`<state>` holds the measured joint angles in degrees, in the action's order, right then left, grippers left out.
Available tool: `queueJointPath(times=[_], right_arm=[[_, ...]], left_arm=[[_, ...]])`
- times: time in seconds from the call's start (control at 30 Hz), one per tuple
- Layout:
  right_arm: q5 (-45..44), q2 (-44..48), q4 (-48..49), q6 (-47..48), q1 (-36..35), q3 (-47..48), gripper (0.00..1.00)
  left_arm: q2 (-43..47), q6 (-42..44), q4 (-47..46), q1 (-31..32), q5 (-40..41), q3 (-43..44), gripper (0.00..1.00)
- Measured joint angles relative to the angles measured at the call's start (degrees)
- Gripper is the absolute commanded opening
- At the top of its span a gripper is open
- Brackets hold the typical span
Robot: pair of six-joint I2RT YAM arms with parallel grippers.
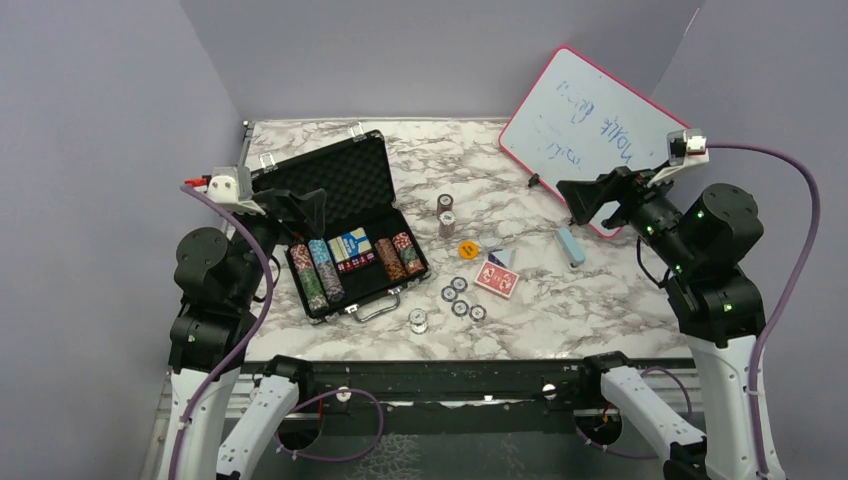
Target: Pack up texas hold em set
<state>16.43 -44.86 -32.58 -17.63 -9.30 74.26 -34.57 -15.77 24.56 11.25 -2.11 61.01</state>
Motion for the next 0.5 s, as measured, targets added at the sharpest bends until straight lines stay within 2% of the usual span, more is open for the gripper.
queueJointPath(times=[0.17,0.27,0.5], right_arm=[[4.9,0.0,0.7,-0.6,0.8,-2.8,0.99],[8.0,-0.6,1.0,-1.0,1.1,-5.3,0.97],[14.1,-6.8,1.7,-2.6,1.2,-11.4,0.93]], left_arm=[[1.3,-0.5,-1.9,-0.8,-7.6,-2.2,0.99],[2.5,-1.0,-3.1,-0.8,-12.0,-4.5,0.99],[6.8,-2.9,-5.7,-1.1,-19.5,-11.2,0.99]])
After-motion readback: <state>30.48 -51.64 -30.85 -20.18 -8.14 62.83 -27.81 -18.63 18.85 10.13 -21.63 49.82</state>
